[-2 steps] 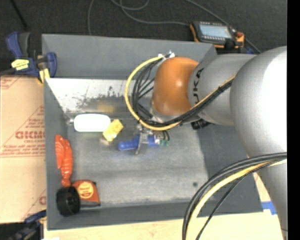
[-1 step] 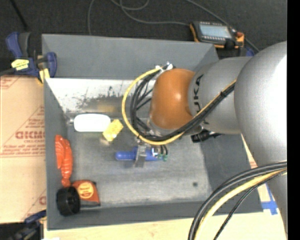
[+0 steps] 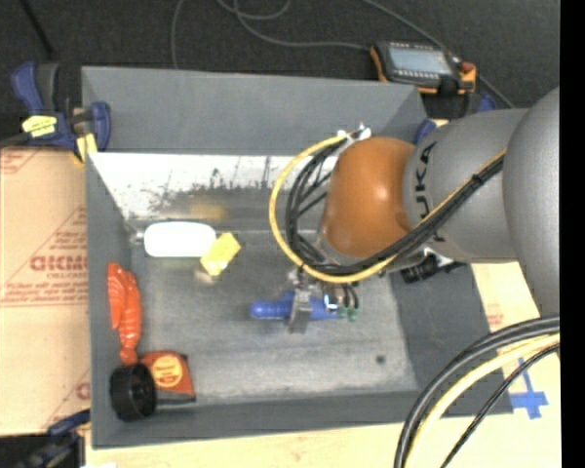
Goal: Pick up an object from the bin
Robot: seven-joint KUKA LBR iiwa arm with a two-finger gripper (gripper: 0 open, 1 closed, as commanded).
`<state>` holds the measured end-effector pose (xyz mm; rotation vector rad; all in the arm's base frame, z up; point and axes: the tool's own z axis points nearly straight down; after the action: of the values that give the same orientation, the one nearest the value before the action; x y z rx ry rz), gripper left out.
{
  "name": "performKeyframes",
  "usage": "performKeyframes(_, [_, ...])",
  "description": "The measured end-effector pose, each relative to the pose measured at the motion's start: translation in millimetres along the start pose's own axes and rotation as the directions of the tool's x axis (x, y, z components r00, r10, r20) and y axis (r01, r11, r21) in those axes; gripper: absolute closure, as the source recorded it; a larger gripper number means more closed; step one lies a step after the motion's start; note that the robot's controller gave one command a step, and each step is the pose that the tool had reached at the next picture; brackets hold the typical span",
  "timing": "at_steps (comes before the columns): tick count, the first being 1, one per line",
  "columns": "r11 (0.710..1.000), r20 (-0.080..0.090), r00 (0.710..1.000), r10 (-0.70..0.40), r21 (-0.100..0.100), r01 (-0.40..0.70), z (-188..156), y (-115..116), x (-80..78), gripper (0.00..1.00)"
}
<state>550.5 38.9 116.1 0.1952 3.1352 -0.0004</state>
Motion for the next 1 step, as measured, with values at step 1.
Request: performKeyframes(1, [1.000,0.003,1.000,0.017,-0.002,-0.017,3.4,3.4,-21.0,1.00])
